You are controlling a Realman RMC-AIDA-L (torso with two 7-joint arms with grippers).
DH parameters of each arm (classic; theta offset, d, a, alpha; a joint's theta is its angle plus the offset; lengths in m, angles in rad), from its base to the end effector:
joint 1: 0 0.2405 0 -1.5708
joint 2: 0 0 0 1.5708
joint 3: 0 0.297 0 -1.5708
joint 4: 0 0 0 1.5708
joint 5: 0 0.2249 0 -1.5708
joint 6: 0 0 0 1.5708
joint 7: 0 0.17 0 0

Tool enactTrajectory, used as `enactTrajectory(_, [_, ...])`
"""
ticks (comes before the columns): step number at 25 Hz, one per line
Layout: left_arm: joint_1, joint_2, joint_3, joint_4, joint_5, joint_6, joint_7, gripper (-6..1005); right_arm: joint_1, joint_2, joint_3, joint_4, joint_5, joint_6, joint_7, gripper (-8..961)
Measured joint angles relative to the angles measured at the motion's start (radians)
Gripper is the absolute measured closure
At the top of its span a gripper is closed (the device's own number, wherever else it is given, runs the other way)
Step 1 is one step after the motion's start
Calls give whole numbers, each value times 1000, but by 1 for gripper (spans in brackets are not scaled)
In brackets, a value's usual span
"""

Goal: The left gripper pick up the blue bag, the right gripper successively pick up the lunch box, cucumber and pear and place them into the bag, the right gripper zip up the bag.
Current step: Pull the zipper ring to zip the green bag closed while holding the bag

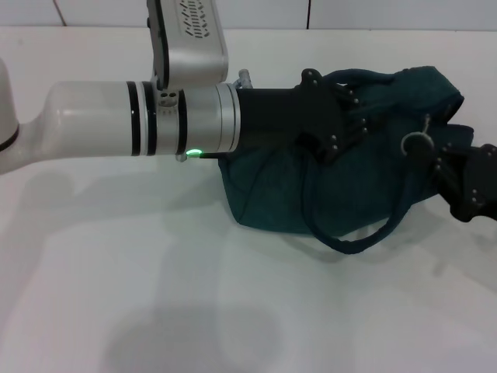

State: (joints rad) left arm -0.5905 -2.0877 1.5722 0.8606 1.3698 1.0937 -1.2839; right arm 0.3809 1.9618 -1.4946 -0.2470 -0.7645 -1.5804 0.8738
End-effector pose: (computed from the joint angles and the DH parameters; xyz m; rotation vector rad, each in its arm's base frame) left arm -0.1410 0.3945 -0.1215 -2.8086 -0.0130 -0.7593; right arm 0.3105 0.3204 -0.0400 -2.3517 0.4987 1.2044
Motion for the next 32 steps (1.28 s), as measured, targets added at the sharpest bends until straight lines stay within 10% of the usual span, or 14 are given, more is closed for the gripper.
enactTrajectory(18, [11,0,-30,3,-11,33,-2,917,-106,14,299,9,-2,-17,-53,935])
enactTrajectory(32, [2,2,-68,1,-45,78,-29,914,-120,3,314,12,-2,128,-50,935])
